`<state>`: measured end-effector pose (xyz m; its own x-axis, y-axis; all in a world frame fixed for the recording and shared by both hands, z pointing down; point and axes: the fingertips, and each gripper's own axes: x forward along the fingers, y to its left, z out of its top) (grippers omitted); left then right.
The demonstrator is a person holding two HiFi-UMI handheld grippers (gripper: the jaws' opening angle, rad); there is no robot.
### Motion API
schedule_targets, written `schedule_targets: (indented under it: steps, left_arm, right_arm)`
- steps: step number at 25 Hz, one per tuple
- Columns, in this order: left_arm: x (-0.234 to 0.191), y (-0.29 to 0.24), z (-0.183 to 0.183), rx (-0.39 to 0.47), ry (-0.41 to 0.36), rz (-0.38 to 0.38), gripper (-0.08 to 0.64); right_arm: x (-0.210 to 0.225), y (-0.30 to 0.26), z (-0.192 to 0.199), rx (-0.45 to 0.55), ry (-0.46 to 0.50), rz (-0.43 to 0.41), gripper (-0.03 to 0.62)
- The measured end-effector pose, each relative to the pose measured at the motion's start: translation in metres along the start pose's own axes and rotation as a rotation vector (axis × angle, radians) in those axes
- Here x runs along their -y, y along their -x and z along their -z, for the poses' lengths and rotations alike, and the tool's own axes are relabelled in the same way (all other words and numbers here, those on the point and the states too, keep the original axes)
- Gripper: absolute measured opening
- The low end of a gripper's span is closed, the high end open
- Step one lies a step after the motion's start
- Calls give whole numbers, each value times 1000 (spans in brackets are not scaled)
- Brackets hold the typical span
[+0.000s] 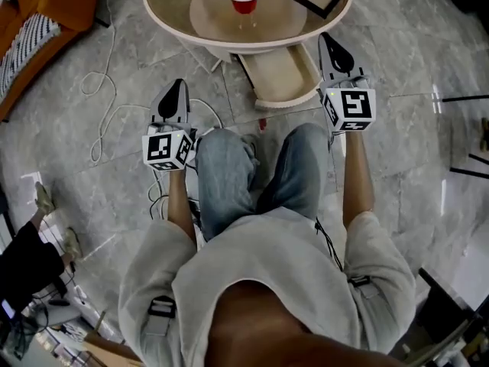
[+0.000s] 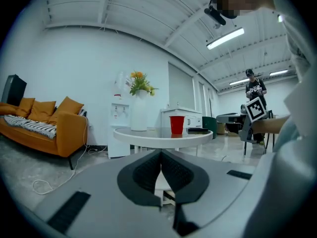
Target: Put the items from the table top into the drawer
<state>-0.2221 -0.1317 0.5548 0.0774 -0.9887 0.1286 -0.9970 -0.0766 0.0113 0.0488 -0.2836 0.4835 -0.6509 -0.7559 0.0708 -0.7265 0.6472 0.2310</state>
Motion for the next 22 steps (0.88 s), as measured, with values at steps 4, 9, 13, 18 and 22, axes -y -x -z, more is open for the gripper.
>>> schedule_targets:
  steps: [4,9,13,18,22]
  left_arm:
    - [-18,22,-7,18,7,-59,15]
    - [-40,52,-17,54,39,-127,15]
    - [-46,57,-20,76,50,-155,15]
    - [-49,57,-19,79,52,-153,15]
    - [-49,57,-17,81,52,-154,15]
  right_arm:
    - [-37,-31,-35,16,141,-94,25]
    - [-85,-65,-59,24,414,-205,25]
    - [-102,-90,-66,-1,641,-245,25]
    - [-113,-108,-60,-96,791,-310,90]
    - [-117,-122,-55,-121,813,-335,95]
